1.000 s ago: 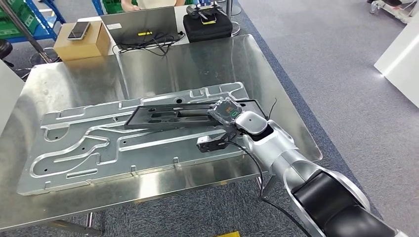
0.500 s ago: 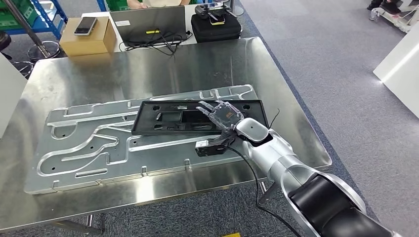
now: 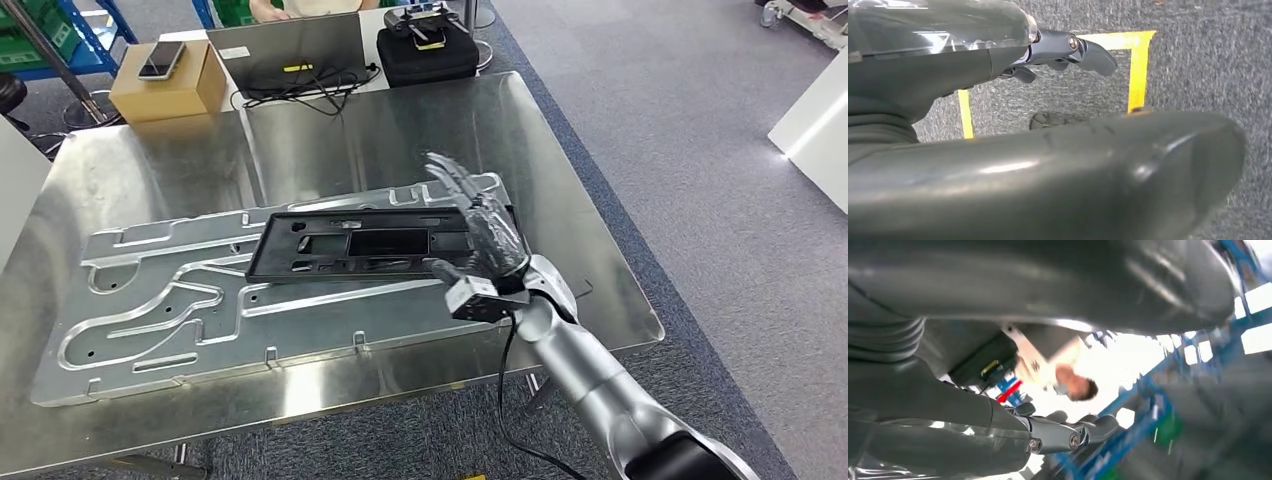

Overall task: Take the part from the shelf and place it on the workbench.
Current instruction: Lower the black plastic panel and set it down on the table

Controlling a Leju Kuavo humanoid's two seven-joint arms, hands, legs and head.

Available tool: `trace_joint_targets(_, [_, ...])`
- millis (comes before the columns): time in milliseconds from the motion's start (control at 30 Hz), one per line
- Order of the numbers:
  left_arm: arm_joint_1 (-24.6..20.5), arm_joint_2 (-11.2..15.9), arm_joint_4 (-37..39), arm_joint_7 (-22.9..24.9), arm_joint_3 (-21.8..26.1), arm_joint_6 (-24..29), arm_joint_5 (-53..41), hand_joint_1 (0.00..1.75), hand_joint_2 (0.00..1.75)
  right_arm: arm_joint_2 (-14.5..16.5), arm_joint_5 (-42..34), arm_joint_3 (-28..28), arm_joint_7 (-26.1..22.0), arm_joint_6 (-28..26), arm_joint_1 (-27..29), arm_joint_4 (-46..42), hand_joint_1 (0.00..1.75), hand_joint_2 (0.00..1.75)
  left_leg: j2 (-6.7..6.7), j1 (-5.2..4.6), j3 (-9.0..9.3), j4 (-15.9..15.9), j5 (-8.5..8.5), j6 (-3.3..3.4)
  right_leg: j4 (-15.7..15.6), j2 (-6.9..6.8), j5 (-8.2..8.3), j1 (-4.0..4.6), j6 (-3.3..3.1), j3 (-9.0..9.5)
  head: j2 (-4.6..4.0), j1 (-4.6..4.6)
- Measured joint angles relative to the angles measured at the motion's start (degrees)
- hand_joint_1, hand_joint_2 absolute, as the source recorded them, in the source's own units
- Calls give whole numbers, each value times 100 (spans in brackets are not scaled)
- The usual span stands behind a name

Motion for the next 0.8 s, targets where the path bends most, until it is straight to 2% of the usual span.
trace_joint_targets(33, [2,0,0,11,21,0,14,0,0,-62,-279,-90,-30,-64,203,-340,0,0,0,-2,189,-403,219,26,-1,4,-21,0,15,34,0,1])
trace_joint_targets(100, [-3,-1,0,18,60,-9,52,0,0,-190,-734,-325,-46,-217,615,-1024,0,0,-5,-27,538,-1089,450,85,1,4,-64,16,64,78,0,1])
trace_joint_targets(133, [-3,-4,0,-1,87,-24,77,0,0,-263,-859,-476,-48,-333,842,-1346,0,0,-10,-42,620,-1251,462,113,-2,1,-76,22,95,87,0,1])
trace_joint_targets(233, [25,-29,0,-155,185,-96,162,0,0,-488,-764,-1055,-50,-906,1654,-2170,0,0,-26,-41,674,-1344,429,209,-30,-14,-103,25,204,131,0,1])
trace_joint_targets(267, [38,-42,0,-212,210,-114,182,0,0,-546,-646,-1270,-50,-1106,1935,-2371,0,0,-28,-27,704,-1379,437,248,28,-12,-163,22,234,124,0,2])
trace_joint_targets(333, [56,-68,0,-275,265,-134,198,0,0,-627,-350,-1730,-48,-1421,2486,-2662,0,0,-23,-12,749,-1434,466,313,489,-1,-467,11,273,-71,0,3])
trace_joint_targets(400, [64,-87,0,-287,311,-145,180,0,0,-643,47,-2180,-40,-1647,3042,-2824,0,0,-24,-23,743,-1435,478,342,1230,3,-833,2,298,-436,0,2])
trace_joint_targets(433, [68,-99,0,-286,323,-145,166,0,0,-631,254,-2379,-33,-1727,3308,-2865,0,0,-29,-28,737,-1431,477,343,1464,3,-903,-4,309,-555,0,2])
trace_joint_targets(467, [70,-108,0,-286,332,-141,150,0,0,-608,475,-2566,-25,-1792,3539,-2893,0,0,-32,-30,730,-1425,475,342,1495,2,-858,-9,317,-576,0,2])
trace_joint_targets(500, [71,-118,0,-285,340,-132,133,0,0,-569,722,-2756,-14,-1853,3733,-2908,0,0,-33,-30,726,-1416,472,338,1295,1,-710,-14,319,-478,0,2])
trace_joint_targets(567, [70,-139,0,-283,355,-114,88,0,0,-453,1272,-3118,13,-1950,4038,-2917,0,0,-27,-39,716,-1380,458,314,516,-2,-337,-15,303,-76,0,2])
trace_joint_targets(600, [68,-149,0,-281,358,-108,63,0,0,-373,1516,-3302,27,-1977,4177,-2909,0,0,-28,-50,711,-1357,449,293,198,0,-208,-10,282,85,0,2])
trace_joint_targets(633, [66,-155,0,-280,360,-105,40,0,0,-293,1699,-3476,42,-1982,4304,-2891,0,0,-30,-60,705,-1340,446,266,16,3,-142,-1,258,173,0,2])
trace_joint_targets(733, [75,-159,0,-273,373,-121,-22,0,0,-56,2008,-3955,56,-1961,4577,-2740,0,0,-35,-67,689,-1332,466,168,-35,1,-66,6,155,154,0,2])
trace_joint_targets(767, [82,-158,0,-272,384,-133,-34,0,0,17,2064,-4093,44,-1942,4634,-2663,0,0,-30,-63,661,-1279,401,135,-46,-5,-31,-6,110,130,0,2])
trace_joint_targets(800, [88,-157,0,-273,396,-146,-40,0,0,90,2111,-4222,27,-1917,4679,-2574,0,0,-25,-57,603,-1133,252,107,-59,-13,8,-21,67,94,0,2])
